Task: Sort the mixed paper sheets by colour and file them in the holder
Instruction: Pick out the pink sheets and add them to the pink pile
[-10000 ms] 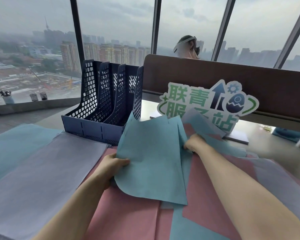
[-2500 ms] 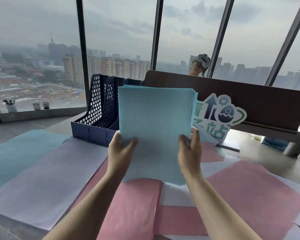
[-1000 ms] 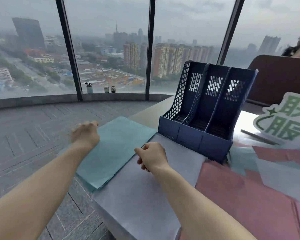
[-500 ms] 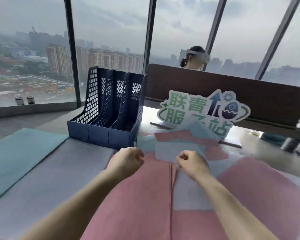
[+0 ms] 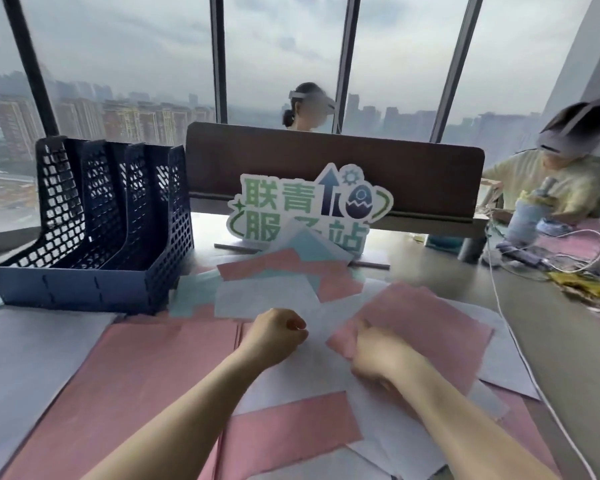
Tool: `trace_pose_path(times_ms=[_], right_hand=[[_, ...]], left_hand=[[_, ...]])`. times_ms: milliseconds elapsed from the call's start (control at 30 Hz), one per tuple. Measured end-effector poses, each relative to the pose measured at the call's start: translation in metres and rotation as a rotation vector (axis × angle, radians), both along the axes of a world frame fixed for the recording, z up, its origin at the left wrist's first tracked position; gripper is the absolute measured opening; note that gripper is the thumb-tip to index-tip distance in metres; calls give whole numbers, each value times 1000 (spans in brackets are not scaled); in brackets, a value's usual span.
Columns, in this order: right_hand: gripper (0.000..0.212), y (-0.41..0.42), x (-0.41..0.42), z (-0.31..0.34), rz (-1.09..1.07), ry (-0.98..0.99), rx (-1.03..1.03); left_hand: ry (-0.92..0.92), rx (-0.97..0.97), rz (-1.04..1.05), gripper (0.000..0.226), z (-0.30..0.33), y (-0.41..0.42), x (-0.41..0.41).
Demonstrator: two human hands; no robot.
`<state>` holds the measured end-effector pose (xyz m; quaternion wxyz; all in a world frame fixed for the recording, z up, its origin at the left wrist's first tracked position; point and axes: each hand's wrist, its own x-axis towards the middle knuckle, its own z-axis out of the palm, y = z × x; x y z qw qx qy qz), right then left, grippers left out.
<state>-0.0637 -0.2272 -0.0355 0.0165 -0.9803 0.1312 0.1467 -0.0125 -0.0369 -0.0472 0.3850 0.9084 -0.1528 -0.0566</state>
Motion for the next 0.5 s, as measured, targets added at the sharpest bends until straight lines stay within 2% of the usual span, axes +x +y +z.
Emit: trace_pose_path(times_ms=[100,167,233,300,367,433,500], right_hand=[[61,-1,-4,-2,21,-39,-26],[53,-2,-6,3,67,-172,-69],[47,-2,-8,10,130,-350,-91],[50,4,-13,18,270,-464,-16],[57,11,-18,21,459,-461,136],[50,14,-19,19,552,-344,338],[37,13,-15,17,489,-245,667]], left_hand=[[132,-122,35,10,-4,-6,5],[266,-290,73,18,-2,-10,8],[476,-515,134,33,7,-12,9],[683,-699,133,46,16,-11,12],[792,-790,107,46,20,-5,18],[718,-783,196,34,20,-2,25],[494,-641,307,30,17,9,31]])
